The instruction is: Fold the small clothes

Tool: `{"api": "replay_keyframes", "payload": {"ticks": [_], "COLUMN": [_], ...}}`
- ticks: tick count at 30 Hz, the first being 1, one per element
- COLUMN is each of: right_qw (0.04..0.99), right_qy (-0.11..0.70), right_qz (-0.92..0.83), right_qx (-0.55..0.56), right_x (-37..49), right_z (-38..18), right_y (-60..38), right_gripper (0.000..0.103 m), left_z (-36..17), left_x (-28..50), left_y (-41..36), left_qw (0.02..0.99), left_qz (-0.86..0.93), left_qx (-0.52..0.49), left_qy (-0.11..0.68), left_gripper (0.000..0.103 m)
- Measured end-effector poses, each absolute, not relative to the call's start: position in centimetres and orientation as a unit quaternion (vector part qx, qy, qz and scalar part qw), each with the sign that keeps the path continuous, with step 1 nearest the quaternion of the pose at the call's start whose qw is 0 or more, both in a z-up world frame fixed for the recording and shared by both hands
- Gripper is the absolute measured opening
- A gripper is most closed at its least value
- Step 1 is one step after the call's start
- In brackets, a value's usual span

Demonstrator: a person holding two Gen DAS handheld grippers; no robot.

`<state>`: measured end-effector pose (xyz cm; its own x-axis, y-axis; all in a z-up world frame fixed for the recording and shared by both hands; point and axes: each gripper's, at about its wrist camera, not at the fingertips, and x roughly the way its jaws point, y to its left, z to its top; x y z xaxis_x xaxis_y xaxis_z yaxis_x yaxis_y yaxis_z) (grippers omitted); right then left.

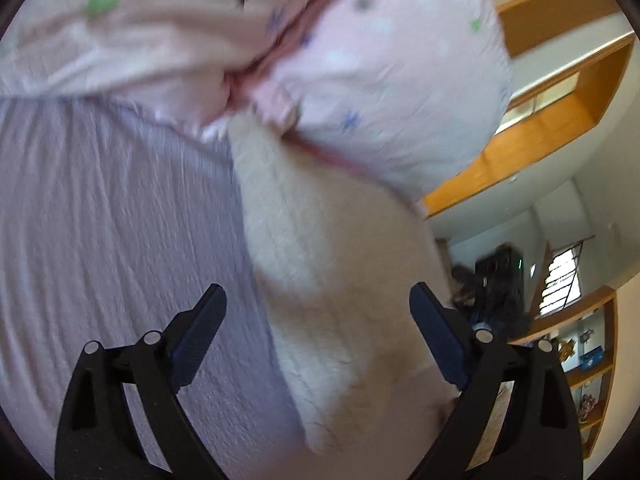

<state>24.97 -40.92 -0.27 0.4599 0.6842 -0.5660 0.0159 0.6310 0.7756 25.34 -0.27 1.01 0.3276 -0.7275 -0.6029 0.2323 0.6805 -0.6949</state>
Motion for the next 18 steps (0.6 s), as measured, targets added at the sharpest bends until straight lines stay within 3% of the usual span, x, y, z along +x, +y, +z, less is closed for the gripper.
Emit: {"api": "replay_keyframes", "payload": {"ticks": [3,4,5,6,8,10,13,15,18], "right_qw": [0.763,0.765,0.767,0.769,0.772,0.782,0.778,0.777,0.789], "right_qy": [0.483,0.484,0.49,0.487,0.473,0.455,0.442,0.443,0.467], "right_qz": [0.221,0.224,0.221,0.224,0.23,0.238,0.281,0.308,0.306], "right_qx": [0.368,0.362,0.351,0.348,0.357,0.354,0.346,0.324,0.256], "right_x": [25.8,25.8,25.7,25.4,24.6,23.7,23.0,23.0,23.7], "right_z": [-1.0,-1.0,-1.1,-1.1,-0.9,0.1,1.6,2.2,2.6], "right_y": [-39.8,-39.6,-39.2,-39.0,-38.8,-38.0,-35.2,-32.2,-27.3], "right_gripper": [0.083,0.064,0.053,0.047,0.034,0.032,0.03,0.03,0.041], "left_z": [-0.6,-0.9,-0.8,-0.9,-1.7,-1.0,0.7,2.6,4.2], "left_x": [25.7,25.8,25.7,26.1,25.3,25.0,23.3,22.0,20.9], "left_y": [-2.2,-2.7,-3.1,-3.7,-3.6,-2.5,0.7,3.9,7.6], "left_qw": [0.759,0.755,0.762,0.758,0.757,0.762,0.78,0.808,0.861], "left_qz": [-0.316,-0.319,-0.322,-0.327,-0.325,-0.341,-0.342,-0.323,-0.236], "left_qx": [-0.253,-0.256,-0.258,-0.262,-0.271,-0.265,-0.251,-0.235,-0.165], "left_qy": [0.51,0.512,0.499,0.5,0.498,0.482,0.46,0.434,0.42], "left_gripper": [0.092,0.092,0.09,0.082,0.055,0.045,0.044,0.045,0.058]}}
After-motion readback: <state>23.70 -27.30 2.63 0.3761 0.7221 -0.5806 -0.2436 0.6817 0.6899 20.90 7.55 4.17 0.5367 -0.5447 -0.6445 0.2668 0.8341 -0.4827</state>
